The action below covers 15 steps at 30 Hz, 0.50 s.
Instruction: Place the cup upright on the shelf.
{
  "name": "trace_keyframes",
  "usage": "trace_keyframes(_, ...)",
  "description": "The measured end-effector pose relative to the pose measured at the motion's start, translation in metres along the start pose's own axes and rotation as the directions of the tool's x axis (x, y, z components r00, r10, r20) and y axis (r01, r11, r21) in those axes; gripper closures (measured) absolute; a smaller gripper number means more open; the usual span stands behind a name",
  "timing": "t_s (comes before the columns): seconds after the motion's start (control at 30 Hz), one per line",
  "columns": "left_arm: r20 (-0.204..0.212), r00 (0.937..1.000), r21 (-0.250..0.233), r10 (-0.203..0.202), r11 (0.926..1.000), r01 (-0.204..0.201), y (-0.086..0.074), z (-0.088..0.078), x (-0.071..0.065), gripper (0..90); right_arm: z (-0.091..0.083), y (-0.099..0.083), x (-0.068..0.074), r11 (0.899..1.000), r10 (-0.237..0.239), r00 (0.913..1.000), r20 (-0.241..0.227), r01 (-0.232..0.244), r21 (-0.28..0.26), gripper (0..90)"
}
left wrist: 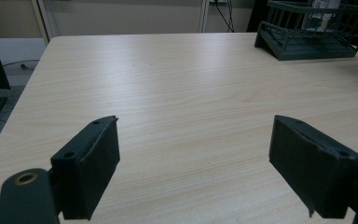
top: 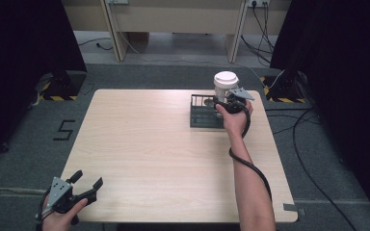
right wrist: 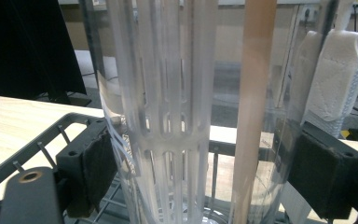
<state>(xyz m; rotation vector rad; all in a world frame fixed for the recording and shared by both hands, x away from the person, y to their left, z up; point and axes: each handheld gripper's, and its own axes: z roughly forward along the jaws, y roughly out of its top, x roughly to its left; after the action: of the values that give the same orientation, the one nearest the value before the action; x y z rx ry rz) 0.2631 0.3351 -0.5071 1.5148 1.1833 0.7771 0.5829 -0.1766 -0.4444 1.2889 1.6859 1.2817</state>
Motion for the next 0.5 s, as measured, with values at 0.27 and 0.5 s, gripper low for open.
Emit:
trace_keyframes(0.27,-0.001,1.0,-0.001,0.0,1.0,0.0,-0.0001,0.0002,0.0,15.5,-0.0005,-0.0067,0.0022,0.999,0.035,0.9994,-0.005,-0.035,0.028,10.7)
trace_keyframes(0.5,-0.002,1.0,0.0,0.002,1.0,-0.002,0.0001,0.0001,-0.0001,15.5,-0.0075,-0.0079,0.0036,0.998,0.055,0.9985,-0.003,-0.055,0.018,11.6)
